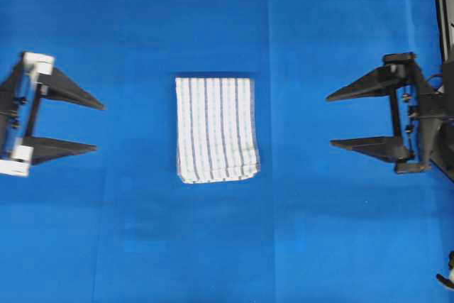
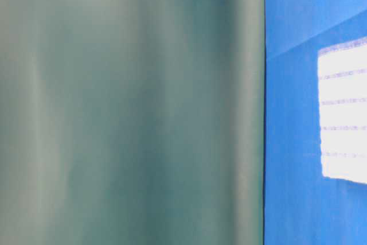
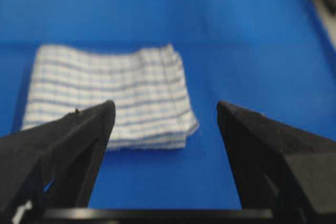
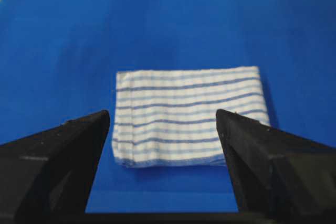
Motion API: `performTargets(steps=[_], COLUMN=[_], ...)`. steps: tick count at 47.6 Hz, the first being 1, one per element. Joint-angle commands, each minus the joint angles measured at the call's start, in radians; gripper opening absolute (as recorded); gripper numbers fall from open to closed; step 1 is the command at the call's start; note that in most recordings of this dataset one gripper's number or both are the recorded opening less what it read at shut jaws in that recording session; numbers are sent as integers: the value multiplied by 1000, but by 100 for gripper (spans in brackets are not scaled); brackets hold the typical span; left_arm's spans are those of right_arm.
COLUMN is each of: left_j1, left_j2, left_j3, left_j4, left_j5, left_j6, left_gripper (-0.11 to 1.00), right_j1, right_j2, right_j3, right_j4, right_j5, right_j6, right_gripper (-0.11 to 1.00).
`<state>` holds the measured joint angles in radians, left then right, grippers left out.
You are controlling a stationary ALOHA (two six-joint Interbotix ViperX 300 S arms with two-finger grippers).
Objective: Fold the blue towel.
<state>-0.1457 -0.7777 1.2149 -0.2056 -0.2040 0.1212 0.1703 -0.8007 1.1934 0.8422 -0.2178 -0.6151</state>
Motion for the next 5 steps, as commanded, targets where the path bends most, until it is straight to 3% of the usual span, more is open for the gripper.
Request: performTargets(steps=[1, 5], left_j1=[3, 12], left_j2=[-89, -169], left_j3=[21, 58], left_j4=[-2, -2], left_j5=[9, 37], left_j6=[8, 9], left_gripper=[74, 74], right_j1=[-12, -23], right_j2=[-49, -83], right_j3=[20, 49], right_j4=[-3, -3], right_j5=[-2, -2], right_j6=[-6, -9], right_gripper=[86, 86])
